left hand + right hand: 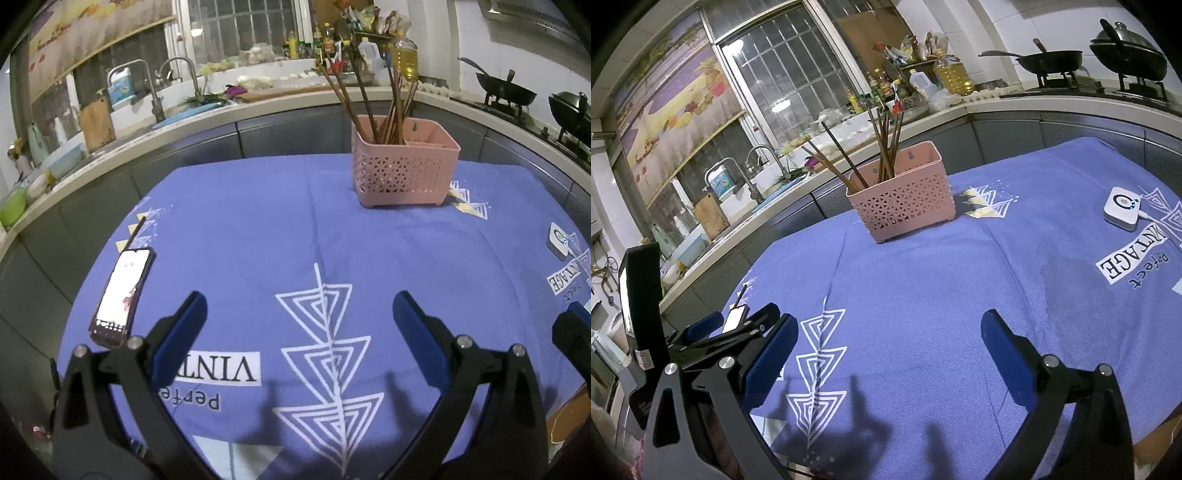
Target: Organize utensils
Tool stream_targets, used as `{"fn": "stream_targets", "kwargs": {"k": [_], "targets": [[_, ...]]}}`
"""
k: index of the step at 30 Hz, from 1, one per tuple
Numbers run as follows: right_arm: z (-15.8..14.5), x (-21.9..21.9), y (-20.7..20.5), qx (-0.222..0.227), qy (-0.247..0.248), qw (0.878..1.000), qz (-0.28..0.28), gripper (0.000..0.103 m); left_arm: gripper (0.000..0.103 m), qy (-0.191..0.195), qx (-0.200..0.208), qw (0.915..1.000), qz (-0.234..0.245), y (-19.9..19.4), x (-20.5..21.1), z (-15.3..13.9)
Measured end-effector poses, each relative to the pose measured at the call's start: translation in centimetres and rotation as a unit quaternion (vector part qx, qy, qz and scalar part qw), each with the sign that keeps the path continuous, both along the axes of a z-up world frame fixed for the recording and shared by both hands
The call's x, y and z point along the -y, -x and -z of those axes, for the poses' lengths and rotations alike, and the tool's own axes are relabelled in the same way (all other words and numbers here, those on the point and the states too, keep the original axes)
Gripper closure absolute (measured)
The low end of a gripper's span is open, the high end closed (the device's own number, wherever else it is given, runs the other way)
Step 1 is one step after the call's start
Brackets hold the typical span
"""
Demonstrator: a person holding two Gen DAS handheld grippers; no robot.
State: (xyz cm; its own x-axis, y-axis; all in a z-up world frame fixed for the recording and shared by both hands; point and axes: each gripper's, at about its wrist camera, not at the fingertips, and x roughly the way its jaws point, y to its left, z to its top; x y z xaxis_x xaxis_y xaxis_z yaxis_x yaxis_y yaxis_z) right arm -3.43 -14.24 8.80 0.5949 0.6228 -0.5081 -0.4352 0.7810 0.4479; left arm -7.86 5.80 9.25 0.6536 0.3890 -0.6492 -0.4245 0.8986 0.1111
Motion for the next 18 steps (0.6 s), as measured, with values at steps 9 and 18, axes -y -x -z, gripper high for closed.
{"fn": "stream_targets", "kwargs": {"k": [9,18], "targets": [[0.0,0.02,-0.08,-0.001,0.0,1.0,0.0,0.006,0.006,0.0,-0.015,0.9999,-0.005,-0.32,-0.23,0.29],[0.05,0.01,-0.18,-0.002,0.0,1.0,0.0,0.006,0.006,0.005,-0.015,0.9999,-0.003,-0.35,-0.37,0.29]]}}
